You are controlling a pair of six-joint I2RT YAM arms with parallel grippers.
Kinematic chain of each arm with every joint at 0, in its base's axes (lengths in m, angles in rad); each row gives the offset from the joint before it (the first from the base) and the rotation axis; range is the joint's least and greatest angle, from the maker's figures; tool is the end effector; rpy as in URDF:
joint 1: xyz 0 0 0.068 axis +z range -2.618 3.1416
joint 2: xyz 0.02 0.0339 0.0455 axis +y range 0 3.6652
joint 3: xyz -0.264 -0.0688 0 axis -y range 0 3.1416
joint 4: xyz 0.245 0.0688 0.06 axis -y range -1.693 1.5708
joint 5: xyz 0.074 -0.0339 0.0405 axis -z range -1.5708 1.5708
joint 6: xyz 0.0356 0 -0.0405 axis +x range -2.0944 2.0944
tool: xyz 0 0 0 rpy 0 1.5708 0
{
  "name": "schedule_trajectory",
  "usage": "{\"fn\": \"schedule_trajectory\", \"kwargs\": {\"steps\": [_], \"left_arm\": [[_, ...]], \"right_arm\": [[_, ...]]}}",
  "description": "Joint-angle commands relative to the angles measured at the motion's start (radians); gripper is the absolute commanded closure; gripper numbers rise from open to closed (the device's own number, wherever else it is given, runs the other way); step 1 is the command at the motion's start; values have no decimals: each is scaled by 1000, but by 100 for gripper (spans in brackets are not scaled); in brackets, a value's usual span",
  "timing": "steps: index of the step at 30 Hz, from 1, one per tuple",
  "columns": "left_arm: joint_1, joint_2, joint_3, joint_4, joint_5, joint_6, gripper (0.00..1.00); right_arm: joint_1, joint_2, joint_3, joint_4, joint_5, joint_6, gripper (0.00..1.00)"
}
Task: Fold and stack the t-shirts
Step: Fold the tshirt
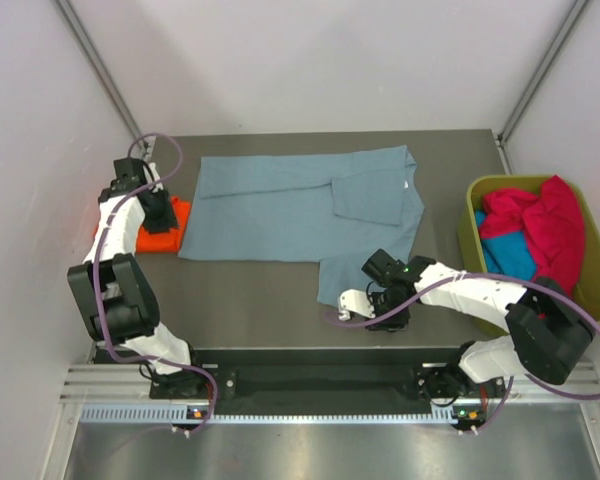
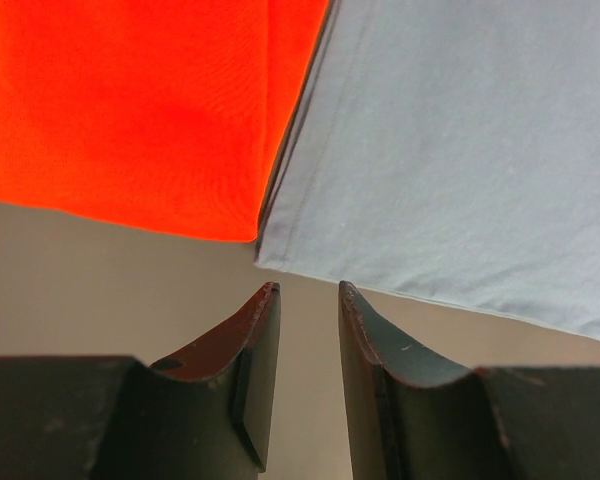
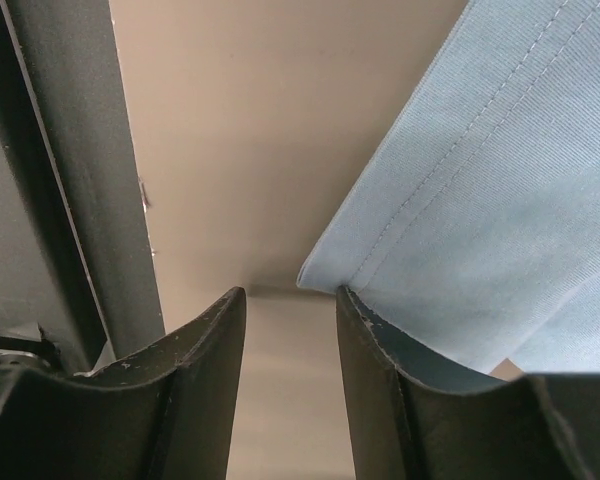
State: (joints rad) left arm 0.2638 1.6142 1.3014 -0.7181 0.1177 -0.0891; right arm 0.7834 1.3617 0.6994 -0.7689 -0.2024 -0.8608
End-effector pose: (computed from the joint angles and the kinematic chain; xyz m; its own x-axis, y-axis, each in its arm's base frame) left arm 0.3286 0.0844 0.2651 -0.8069 -0.3095 -0.5030 -0.2736 0.9507 -0.1461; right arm 0.1441 0.1536 0.1606 0.0819 -0.9669 -0.2417 -0.9956 -0.0904 0.0242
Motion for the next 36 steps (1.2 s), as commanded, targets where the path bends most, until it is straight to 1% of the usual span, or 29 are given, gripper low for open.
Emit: {"fn": "schedule_trajectory", "kwargs": {"steps": [1,7,12,17,23,36], "left_arm": [[35,-30,-30,-17,37,-24,65],[51,-37,-36,-15,50,-31,65],[52,-42,-30,-21,56,-31,65],[55,-36,-36,-18,56,-32,65],[54,-40,-47,-14,54,-38,65],[55,-13,-25,-26,36,-38,66]], "right_arm": [[19,1,-8,68,-3,-15,58],[17,7,-8,76,-3,-14,59],[16,-36,46,-19,23,-9,62],[17,-61,63,-44,15,9,62],[17,-46,58,-7,8,5,62],[28,85,46,80,-49,6,62]]}}
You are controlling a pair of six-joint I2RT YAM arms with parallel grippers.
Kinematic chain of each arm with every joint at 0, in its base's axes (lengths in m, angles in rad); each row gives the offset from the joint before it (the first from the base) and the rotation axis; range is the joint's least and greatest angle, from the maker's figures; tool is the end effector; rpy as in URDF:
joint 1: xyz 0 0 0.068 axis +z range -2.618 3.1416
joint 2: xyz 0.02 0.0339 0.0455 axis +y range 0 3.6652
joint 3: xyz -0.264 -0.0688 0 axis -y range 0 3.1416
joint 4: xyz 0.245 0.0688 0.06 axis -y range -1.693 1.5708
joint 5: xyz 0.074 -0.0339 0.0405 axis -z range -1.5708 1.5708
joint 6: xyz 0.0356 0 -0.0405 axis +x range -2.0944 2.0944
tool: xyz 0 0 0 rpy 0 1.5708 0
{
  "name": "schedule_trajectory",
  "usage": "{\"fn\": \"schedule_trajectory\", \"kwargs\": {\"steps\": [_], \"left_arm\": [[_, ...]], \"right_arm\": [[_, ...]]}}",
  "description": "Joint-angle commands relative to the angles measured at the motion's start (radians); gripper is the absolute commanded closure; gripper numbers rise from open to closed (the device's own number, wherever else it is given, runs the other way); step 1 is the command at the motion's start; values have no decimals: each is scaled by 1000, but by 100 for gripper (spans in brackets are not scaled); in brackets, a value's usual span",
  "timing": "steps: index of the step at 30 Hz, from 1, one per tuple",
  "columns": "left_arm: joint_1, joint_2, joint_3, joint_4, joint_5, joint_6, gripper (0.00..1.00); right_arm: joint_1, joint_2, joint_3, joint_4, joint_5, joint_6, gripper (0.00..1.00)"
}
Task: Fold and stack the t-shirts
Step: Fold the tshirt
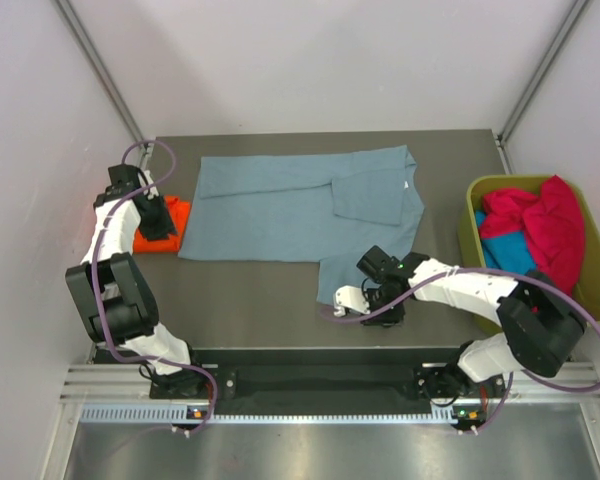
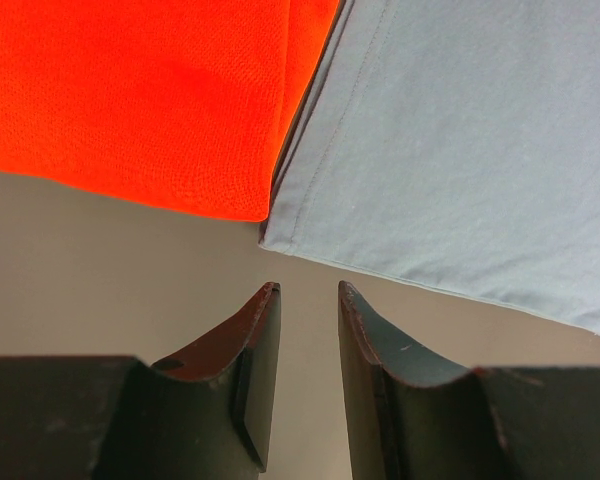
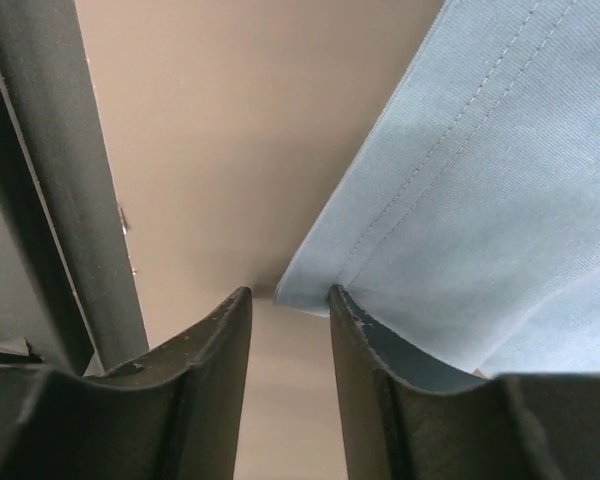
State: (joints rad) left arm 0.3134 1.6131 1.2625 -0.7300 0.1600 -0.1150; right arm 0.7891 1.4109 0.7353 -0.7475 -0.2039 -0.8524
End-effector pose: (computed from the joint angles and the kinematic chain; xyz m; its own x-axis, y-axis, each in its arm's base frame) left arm 0.3188 0.0973 0.2532 -0.8070 -0.3806 -0.4516 -0.3278 0.9247 -0.1937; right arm 0.1518 0.1631 0.1601 0.0804 -0.9655 -0.2476 -0.9959 -0.0884 0.0210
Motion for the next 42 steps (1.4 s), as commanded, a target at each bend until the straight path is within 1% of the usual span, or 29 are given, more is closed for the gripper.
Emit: {"fn": "schedule_trajectory", "kwargs": {"steps": [1,2,3,5,6,7,13,18,21,26,34,42], "left_arm": [[6,-12,11,-16,-5,-11,66],[9,-10,9,-20,-2,-11,66],[7,-10,5,-25,1,-11,66],[7,-13,-17,-32,18,-8,65],[9,-16,-28,-35,26,-8,66],[10,-22,-55,-40,32,-9,66],[12,-76,-205,-26,99,-58,66],[12,-47,-210,-98,119,-55,67],[12,-10,-187,-98,105,-61,66],[13,70,-121,-94,104,-64,63],[56,224,29,-121,85,-55,66],[64,303,93,-114,84,-58,66]], "right_arm": [[24,42,9,65,-43,-4,64],[22,46,4,71,-40,-4,69],[22,49,1,86,-37,-2,79],[22,48,-5,106,-26,6,88],[21,40,-7,109,-20,9,95],[22,36,-4,114,0,19,99],[21,-58,82,28,66,41,100],[18,-124,219,-56,93,68,100],[18,-142,234,-56,95,81,100],[7,-152,200,-13,95,87,100],[-14,-148,191,5,90,88,100],[-44,-159,164,16,78,102,100]]}}
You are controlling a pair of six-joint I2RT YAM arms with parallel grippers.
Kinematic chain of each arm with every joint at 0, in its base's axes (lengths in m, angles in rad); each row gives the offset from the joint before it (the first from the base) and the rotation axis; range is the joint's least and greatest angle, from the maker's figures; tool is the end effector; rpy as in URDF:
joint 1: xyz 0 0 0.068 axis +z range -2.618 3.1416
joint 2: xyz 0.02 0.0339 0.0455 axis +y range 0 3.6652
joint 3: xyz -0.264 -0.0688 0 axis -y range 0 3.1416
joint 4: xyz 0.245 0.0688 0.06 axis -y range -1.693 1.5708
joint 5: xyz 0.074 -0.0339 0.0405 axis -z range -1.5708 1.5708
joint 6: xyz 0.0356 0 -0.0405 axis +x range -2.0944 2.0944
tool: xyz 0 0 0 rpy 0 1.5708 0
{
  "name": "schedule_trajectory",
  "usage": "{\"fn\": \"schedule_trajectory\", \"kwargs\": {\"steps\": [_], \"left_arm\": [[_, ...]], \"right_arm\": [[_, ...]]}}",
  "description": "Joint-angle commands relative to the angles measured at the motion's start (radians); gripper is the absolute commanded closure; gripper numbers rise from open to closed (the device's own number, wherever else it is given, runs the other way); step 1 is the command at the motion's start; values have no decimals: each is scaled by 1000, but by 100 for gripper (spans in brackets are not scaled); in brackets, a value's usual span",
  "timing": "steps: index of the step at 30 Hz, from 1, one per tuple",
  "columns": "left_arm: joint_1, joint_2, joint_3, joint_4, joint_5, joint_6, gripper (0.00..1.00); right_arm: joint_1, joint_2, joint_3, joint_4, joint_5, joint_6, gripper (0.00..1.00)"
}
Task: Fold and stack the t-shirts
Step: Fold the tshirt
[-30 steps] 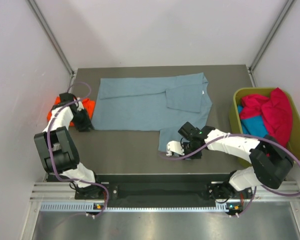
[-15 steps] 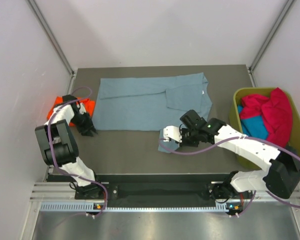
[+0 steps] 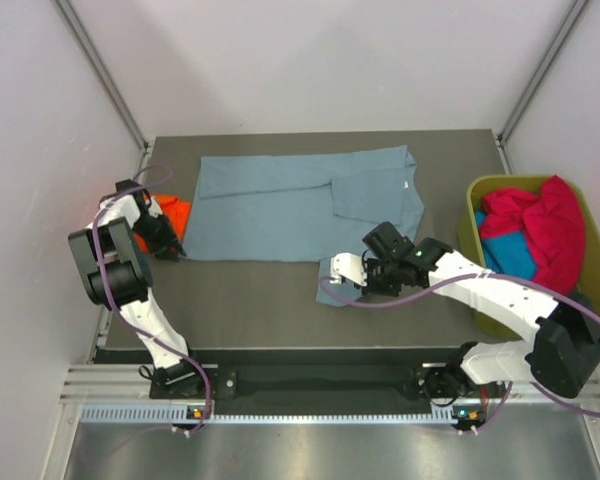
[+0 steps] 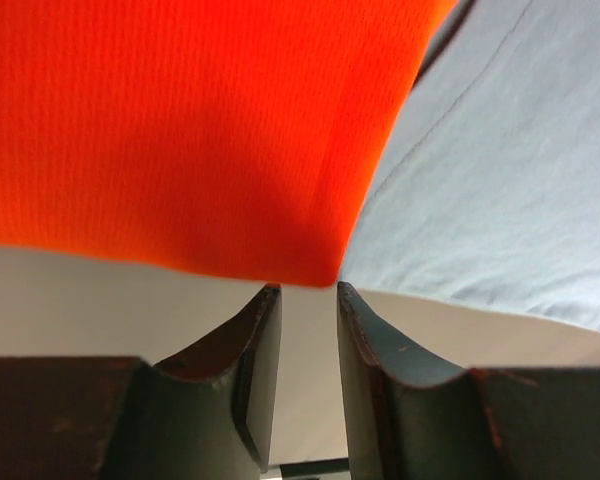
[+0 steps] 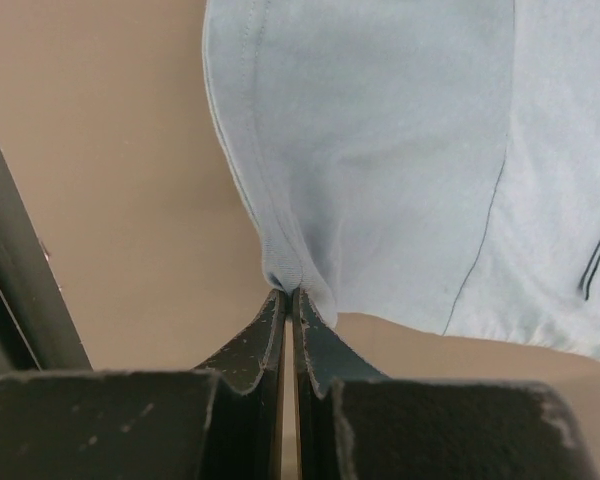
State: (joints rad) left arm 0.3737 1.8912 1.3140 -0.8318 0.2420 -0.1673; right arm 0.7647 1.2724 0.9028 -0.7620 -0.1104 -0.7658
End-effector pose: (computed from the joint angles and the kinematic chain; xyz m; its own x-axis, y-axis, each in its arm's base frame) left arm 0.3370 0.1230 0.1735 -0.8530 -0.5081 -0.1195 -0.4670 0.8451 -0.2600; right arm 0.1698 0.1683 0.2343 0.0296 -0.9263 -0.3756 -0.9731 0.0593 -0.2228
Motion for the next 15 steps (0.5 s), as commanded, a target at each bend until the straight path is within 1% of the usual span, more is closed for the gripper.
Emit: {"fn": "schedule_trajectory", "kwargs": {"steps": [1,7,8,9,11,12,14,15], "left_arm": [[2,32,50,-10,0,-6,67],[2,80,77,-3,5,-5,68],[2,86,82,-3,9,-5,72],[2,95,90,-4,20,-3,82],[2,98,96,-15,37,9,98],[2,83,96,-20,45,17,100],[2,54,85,-32,62,26,100],[4,13,58,-33,69,28,100]], "right_arm": [[-21,-21,-5,32,-15,16,100],[-42,-15,-10,43,-17,20,100],[-45,-13,-12,44,-17,22,100],[-50,-10,-12,46,-17,22,100],[-56,-13,-8,47,-14,22,100],[-59,-13,-7,44,-11,19,100],[-67,-22,-1,40,1,16,100],[-82,-25,2,36,5,16,100]]}}
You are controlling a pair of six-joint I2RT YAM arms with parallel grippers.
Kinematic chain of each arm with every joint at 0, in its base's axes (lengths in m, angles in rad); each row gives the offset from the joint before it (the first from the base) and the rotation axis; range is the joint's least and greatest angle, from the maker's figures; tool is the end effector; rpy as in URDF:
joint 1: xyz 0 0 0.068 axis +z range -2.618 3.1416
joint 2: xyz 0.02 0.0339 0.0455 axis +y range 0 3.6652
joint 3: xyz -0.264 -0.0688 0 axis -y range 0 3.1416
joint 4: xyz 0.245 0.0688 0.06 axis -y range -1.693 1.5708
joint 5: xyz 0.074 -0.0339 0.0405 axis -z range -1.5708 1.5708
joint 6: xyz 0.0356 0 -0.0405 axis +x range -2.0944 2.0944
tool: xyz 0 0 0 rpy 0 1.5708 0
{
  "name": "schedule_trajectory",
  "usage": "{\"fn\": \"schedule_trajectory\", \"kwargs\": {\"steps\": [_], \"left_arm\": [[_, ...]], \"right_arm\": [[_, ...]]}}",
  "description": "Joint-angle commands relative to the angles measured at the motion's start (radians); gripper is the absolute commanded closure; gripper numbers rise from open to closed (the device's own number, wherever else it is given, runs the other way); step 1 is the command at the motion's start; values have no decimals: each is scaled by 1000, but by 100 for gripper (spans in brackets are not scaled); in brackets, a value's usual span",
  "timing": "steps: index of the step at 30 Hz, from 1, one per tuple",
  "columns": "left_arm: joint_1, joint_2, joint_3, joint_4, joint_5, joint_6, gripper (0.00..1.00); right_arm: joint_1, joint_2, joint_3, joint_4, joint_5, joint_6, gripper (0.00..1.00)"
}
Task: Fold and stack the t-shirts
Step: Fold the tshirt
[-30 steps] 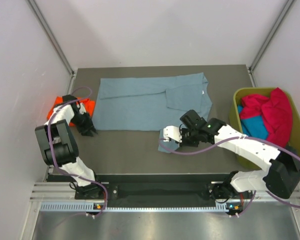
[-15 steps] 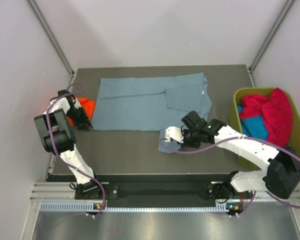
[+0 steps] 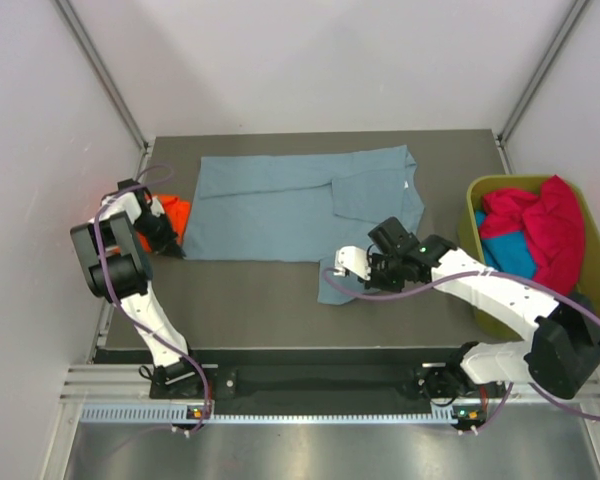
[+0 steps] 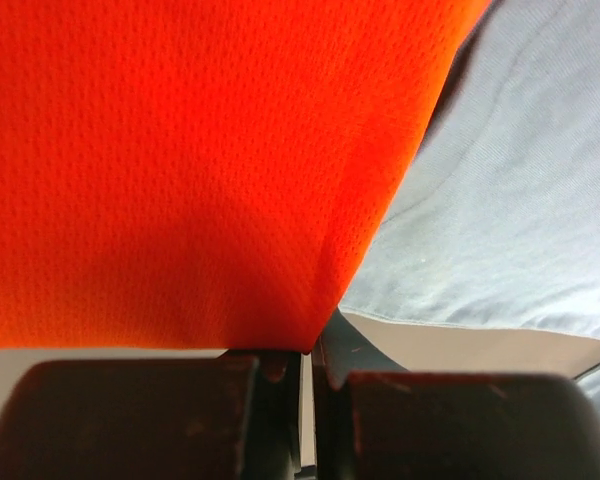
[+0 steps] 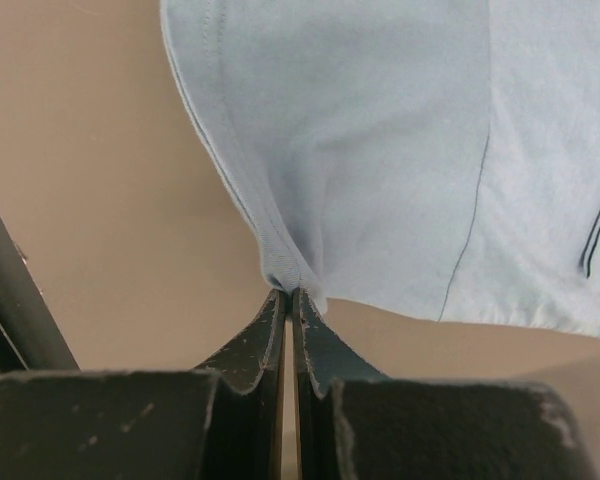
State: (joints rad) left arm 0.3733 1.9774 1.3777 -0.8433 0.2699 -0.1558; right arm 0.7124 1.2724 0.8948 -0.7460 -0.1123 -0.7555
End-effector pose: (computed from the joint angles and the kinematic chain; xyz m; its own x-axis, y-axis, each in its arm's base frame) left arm 0.3520 0.1277 0.1598 -0.8627 -0.4985 -0.0849 -0.4593 0.8427 -0.2810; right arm 0.1787 0.1596 0.2327 -0.0262 -0.9229 -0.3841 -0.9674 0.1203 -0.2230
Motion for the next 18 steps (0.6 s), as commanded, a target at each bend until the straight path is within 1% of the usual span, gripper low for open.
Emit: {"fn": "schedule_trajectory", "kwargs": {"steps": [1,7,9,12,14,18], "left_arm": [[3,-95,-22,-25,63,22,100],[1,-279,-164,-34,111,59,100],[1,-343,-190,-46,123,68,100],[3,-391,-192,-63,132,75,100],[-1,-396,-193,-69,140,78,100],[1,-350,-190,-50,134,71,100]], "right_arm": [[-42,-31,18,16,8,7,100],[-145,-94,58,-62,-16,44,100],[-171,-120,76,-81,-24,48,100],[-185,-146,107,-84,-27,59,100],[-191,-150,122,-75,-36,68,100],[-195,-131,113,-52,-43,64,100]]}}
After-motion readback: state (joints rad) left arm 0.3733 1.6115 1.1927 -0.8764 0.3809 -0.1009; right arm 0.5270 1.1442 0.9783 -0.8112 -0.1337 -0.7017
